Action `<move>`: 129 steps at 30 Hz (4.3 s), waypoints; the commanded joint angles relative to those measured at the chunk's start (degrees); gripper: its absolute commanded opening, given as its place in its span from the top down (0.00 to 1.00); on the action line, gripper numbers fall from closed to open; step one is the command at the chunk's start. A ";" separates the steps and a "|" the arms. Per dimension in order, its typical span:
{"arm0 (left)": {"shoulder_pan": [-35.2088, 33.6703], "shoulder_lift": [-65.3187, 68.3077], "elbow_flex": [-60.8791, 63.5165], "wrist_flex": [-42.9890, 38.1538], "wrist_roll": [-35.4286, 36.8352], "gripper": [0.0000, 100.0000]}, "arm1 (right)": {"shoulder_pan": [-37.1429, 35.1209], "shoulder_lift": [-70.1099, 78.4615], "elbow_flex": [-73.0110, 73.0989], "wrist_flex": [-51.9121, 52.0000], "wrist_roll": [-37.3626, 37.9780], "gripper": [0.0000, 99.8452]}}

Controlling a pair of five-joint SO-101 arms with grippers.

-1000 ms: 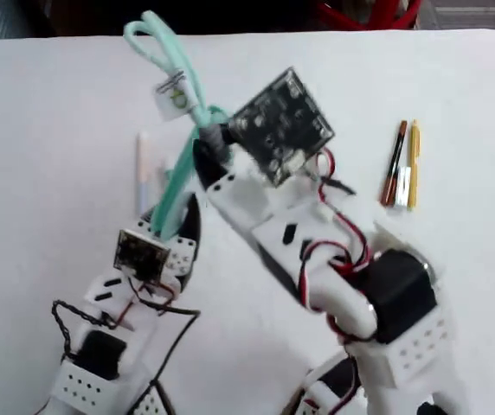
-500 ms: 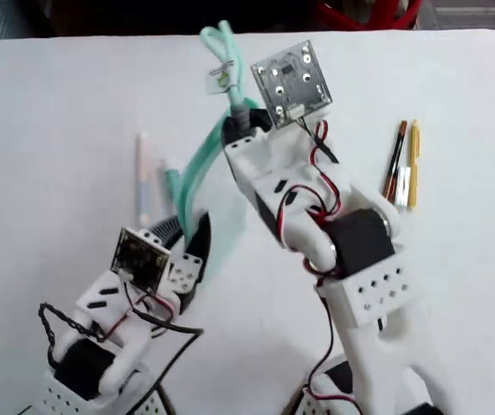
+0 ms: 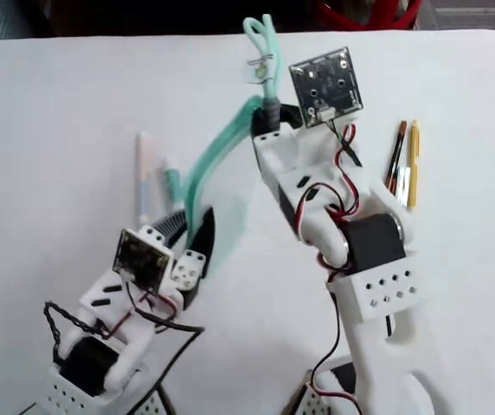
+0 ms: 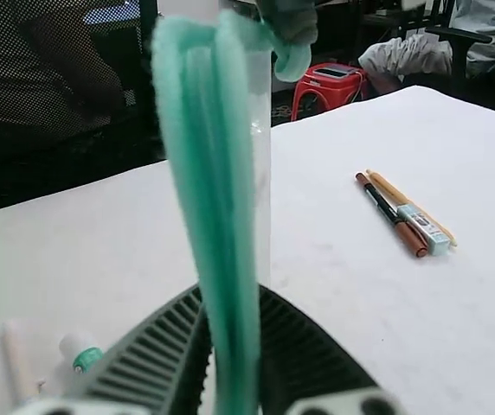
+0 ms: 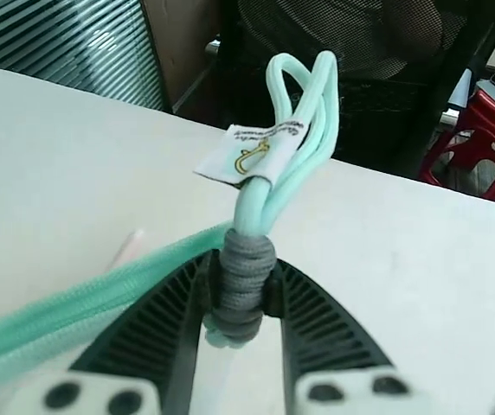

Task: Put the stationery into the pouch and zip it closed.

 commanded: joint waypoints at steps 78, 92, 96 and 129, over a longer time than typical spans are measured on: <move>-0.13 -0.92 5.45 -13.63 -2.81 0.84 | -10.24 -15.52 1.32 9.27 13.10 0.98; -0.31 -0.84 5.80 -15.12 -8.09 0.98 | -7.52 -16.13 0.88 9.63 13.10 0.98; -0.75 -0.66 5.19 -14.07 -8.62 0.98 | -9.36 -18.59 -0.70 10.51 13.10 0.98; -2.24 -0.57 9.14 -16.44 -9.85 0.98 | -38.20 -26.77 -3.08 17.98 21.63 0.98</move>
